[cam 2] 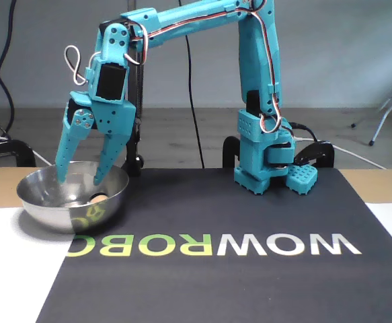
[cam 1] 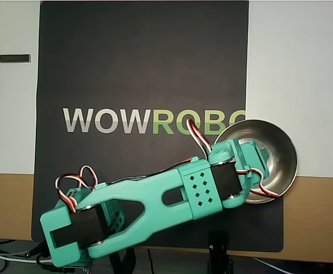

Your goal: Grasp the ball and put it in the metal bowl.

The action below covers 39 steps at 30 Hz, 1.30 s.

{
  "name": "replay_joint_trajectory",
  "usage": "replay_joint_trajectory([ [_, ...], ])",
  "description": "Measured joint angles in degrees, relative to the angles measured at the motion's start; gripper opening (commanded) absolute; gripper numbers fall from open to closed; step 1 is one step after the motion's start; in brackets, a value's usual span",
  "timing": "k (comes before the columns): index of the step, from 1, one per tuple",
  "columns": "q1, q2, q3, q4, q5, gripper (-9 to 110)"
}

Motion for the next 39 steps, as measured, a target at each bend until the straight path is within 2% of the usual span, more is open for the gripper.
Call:
replay_joint_trajectory([
  [3, 0.0, 0.0, 0.0, 0.0, 0.0, 33],
  [12, 0.0, 0.0, 0.0, 0.0, 0.0, 3],
  [39, 0.0, 0.0, 0.0, 0.4, 0.0, 0],
])
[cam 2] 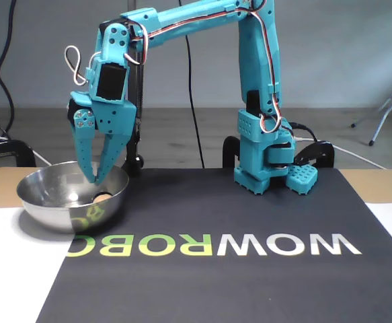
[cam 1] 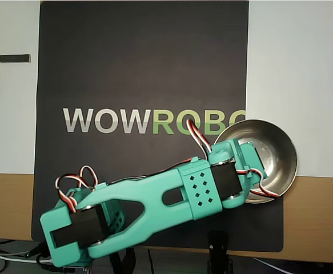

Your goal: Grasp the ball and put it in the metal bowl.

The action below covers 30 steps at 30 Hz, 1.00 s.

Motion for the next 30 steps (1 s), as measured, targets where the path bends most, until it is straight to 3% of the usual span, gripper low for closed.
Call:
replay_joint_trajectory([
  [15, -4.0, 2.1, 0.0, 4.4, 0.0, 0],
  [25, -14.5, 10.3, 0.0, 13.4, 0.0, 0],
  [30, -21.4, 13.1, 0.0, 15.7, 5.0, 0],
])
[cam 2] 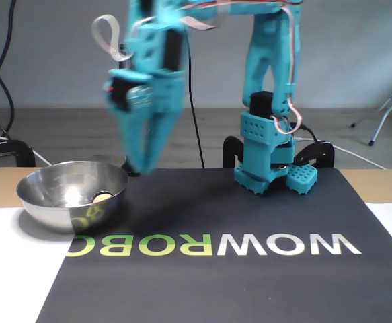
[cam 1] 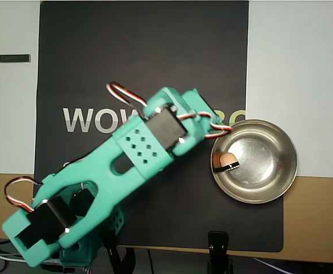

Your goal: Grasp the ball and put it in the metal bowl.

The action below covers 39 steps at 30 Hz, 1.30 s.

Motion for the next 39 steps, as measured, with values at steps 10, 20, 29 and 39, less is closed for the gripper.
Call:
replay_joint_trajectory([
  [10, -14.6, 3.0, 0.0, 0.4, 10.9, 0],
  [20, -30.2, 3.0, 0.0, 0.4, 18.5, 0],
  [29, -42.6, 3.0, 0.0, 0.4, 22.7, 0],
  [39, -53.3, 3.1, 4.7, 0.1, 23.3, 0],
])
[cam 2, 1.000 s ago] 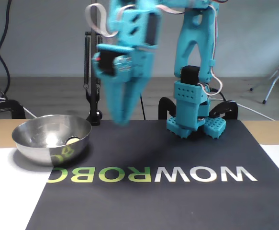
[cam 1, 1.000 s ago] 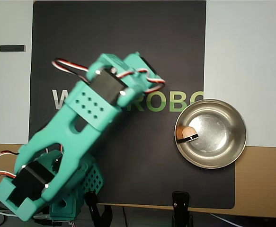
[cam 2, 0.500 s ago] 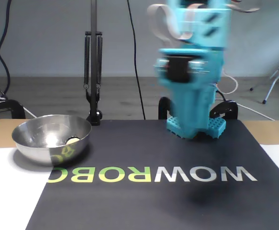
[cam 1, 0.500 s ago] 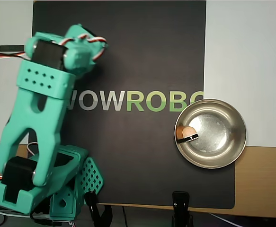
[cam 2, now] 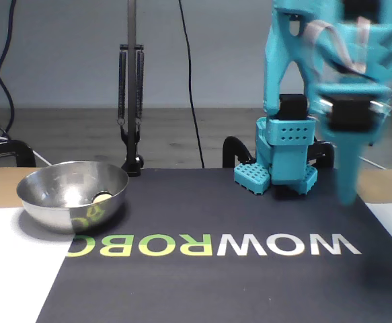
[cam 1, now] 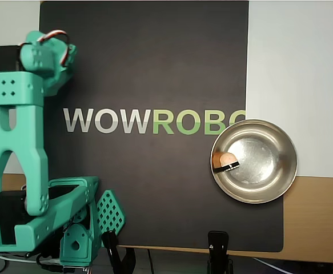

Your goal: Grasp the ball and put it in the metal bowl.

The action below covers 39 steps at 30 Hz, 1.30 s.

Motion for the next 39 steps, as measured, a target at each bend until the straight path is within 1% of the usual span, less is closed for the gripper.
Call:
replay_joint_trajectory([
  [4, -2.8, 0.0, 1.7, 0.0, 0.0, 0],
  [7, -2.6, 1.8, 3.3, -1.6, 0.0, 0],
  [11, -3.3, 7.8, 9.9, -8.7, 0.0, 0],
  [18, -3.2, 22.9, 27.4, -22.7, 0.0, 0],
  [23, -1.7, 35.3, 38.5, -29.3, -0.1, 0],
  [39, -1.8, 74.4, 68.1, -40.1, -17.5, 0],
])
